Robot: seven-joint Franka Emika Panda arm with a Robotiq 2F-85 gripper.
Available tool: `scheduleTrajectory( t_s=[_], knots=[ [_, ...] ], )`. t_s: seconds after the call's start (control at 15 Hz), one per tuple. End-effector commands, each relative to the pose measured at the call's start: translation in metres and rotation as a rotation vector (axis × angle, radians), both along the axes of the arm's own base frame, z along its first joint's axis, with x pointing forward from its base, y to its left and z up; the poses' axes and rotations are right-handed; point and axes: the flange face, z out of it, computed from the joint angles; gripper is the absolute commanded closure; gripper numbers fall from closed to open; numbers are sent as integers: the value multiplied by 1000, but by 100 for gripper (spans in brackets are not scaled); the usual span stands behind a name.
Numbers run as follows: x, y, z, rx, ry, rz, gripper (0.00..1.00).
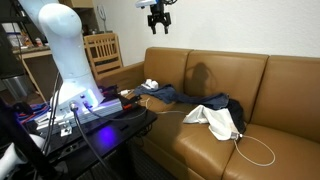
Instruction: Take the white socks from the seat of the chair and place them on the back of the chair
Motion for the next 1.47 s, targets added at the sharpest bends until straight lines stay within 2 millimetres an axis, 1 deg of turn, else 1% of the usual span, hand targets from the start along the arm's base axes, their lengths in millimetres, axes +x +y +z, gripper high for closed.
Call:
scheduleTrajectory(
  t_s=[0.0,0.33,0.4,0.47,0.53,0.6,0.67,0.8,0.87,0.93,1.0,1.07,1.13,1.2,1.27,1.33,1.4],
  knots=[
    [56,39,-56,21,154,117,0],
    [114,109,-135,-74,385,216,0],
    [121,122,-147,-90,429,244,0],
    [129,133,-155,-123,472,263,0],
    [135,142,-154,-148,508,299,0],
    [143,146,-147,-188,541,331,0],
    [122,139,-156,-140,485,297,0],
    [135,150,-154,-171,520,319,0],
    [139,152,-151,-175,523,320,0],
    [142,146,-152,-175,514,290,0],
    [151,140,-166,-161,528,296,0],
    [158,141,-182,-162,537,303,0],
    [166,149,-207,-145,544,344,0],
    [174,163,-227,-129,521,423,0],
    [179,176,-241,-126,505,477,0],
    [183,191,-259,-120,497,526,0],
    [186,210,-278,-128,501,580,0]
  ],
)
